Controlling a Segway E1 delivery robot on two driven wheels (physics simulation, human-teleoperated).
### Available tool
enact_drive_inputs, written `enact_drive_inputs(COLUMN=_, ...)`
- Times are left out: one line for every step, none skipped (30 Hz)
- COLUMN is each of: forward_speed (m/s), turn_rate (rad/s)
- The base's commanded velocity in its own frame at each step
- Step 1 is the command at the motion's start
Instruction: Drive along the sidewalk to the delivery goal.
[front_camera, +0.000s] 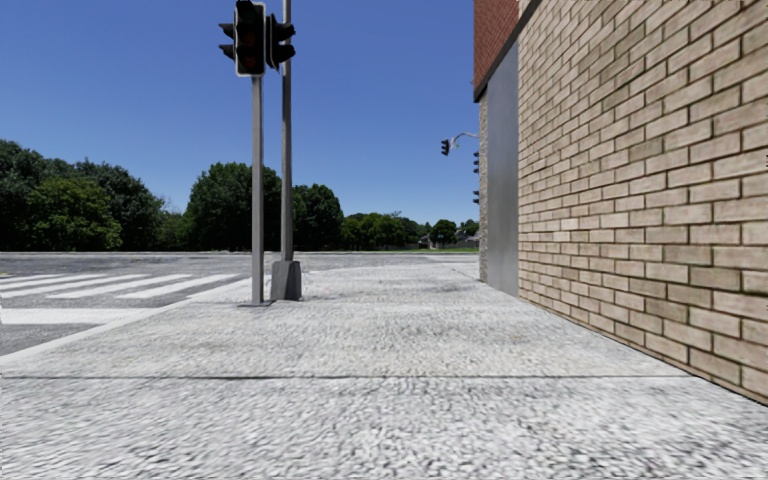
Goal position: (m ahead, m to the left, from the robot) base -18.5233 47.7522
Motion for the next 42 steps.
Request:
enact_drive_inputs(forward_speed=2.00, turn_rate=-1.20)
enact_drive_inputs(forward_speed=2.00, turn_rate=-1.20)
enact_drive_inputs(forward_speed=2.00, turn_rate=-1.20)
enact_drive_inputs(forward_speed=2.00, turn_rate=-1.19)
enact_drive_inputs(forward_speed=2.00, turn_rate=-0.04)
enact_drive_inputs(forward_speed=2.00, turn_rate=0.00)
enact_drive_inputs(forward_speed=2.00, turn_rate=0.00)
enact_drive_inputs(forward_speed=2.00, turn_rate=0.00)
enact_drive_inputs(forward_speed=2.00, turn_rate=0.00)
enact_drive_inputs(forward_speed=2.00, turn_rate=0.00)
enact_drive_inputs(forward_speed=2.00, turn_rate=0.00)
enact_drive_inputs(forward_speed=2.00, turn_rate=0.00)
enact_drive_inputs(forward_speed=2.00, turn_rate=0.00)
enact_drive_inputs(forward_speed=2.00, turn_rate=0.00)
enact_drive_inputs(forward_speed=2.00, turn_rate=0.00)
enact_drive_inputs(forward_speed=2.00, turn_rate=0.00)
enact_drive_inputs(forward_speed=2.00, turn_rate=0.00)
enact_drive_inputs(forward_speed=2.00, turn_rate=0.00)
enact_drive_inputs(forward_speed=2.00, turn_rate=0.00)
enact_drive_inputs(forward_speed=2.00, turn_rate=0.00)
enact_drive_inputs(forward_speed=2.00, turn_rate=0.00)
enact_drive_inputs(forward_speed=2.00, turn_rate=0.00)
enact_drive_inputs(forward_speed=2.00, turn_rate=0.00)
enact_drive_inputs(forward_speed=2.00, turn_rate=0.00)
enact_drive_inputs(forward_speed=2.00, turn_rate=0.00)
enact_drive_inputs(forward_speed=2.00, turn_rate=0.00)
enact_drive_inputs(forward_speed=2.00, turn_rate=0.00)
enact_drive_inputs(forward_speed=2.00, turn_rate=0.00)
enact_drive_inputs(forward_speed=2.00, turn_rate=0.00)
enact_drive_inputs(forward_speed=2.00, turn_rate=0.00)
enact_drive_inputs(forward_speed=2.00, turn_rate=0.00)
enact_drive_inputs(forward_speed=2.00, turn_rate=0.00)
enact_drive_inputs(forward_speed=2.00, turn_rate=0.00)
enact_drive_inputs(forward_speed=2.00, turn_rate=0.00)
enact_drive_inputs(forward_speed=2.00, turn_rate=0.00)
enact_drive_inputs(forward_speed=2.00, turn_rate=0.00)
enact_drive_inputs(forward_speed=2.00, turn_rate=0.00)
enact_drive_inputs(forward_speed=2.00, turn_rate=0.00)
enact_drive_inputs(forward_speed=2.00, turn_rate=0.00)
enact_drive_inputs(forward_speed=2.00, turn_rate=0.00)
enact_drive_inputs(forward_speed=2.00, turn_rate=0.00)
enact_drive_inputs(forward_speed=2.00, turn_rate=0.00)
